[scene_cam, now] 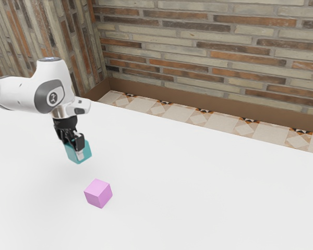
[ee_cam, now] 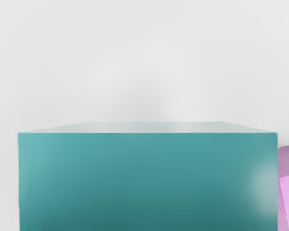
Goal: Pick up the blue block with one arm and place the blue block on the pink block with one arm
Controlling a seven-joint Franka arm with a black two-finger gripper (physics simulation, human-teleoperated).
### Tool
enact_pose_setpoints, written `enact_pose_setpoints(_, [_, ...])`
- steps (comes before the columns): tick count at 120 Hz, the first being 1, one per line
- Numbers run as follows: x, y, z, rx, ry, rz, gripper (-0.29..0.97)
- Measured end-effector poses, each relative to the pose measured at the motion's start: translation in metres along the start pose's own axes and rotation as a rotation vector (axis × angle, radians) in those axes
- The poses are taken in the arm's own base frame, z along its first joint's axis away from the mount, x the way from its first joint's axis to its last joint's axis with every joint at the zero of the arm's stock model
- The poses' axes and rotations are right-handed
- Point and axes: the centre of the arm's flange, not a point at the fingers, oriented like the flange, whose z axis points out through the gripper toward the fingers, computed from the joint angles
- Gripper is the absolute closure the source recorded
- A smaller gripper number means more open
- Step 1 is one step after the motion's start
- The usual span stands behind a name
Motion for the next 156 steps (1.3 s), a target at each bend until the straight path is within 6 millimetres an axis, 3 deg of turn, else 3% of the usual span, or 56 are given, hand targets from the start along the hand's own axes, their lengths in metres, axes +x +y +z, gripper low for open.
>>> enact_pose_setpoints(28, [0.007,0.054,0.008,-0.016,-0.028,0.044,0.35])
enact_pose_setpoints(48, [0.006,0.083,0.005,-0.017,-0.031,0.054,0.36])
enact_pose_setpoints(71, [0.003,0.109,0.019,-0.025,-0.064,0.057,0.37])
enact_pose_setpoints(84, [-0.001,0.11,0.03,-0.028,-0.083,0.04,0.37])
enact_pose_setpoints(115, [-0.007,0.094,0.04,-0.023,-0.091,-0.025,0.37])
enact_pose_setpoints(156, [-0.008,0.108,0.046,-0.012,-0.096,-0.033,0.35])
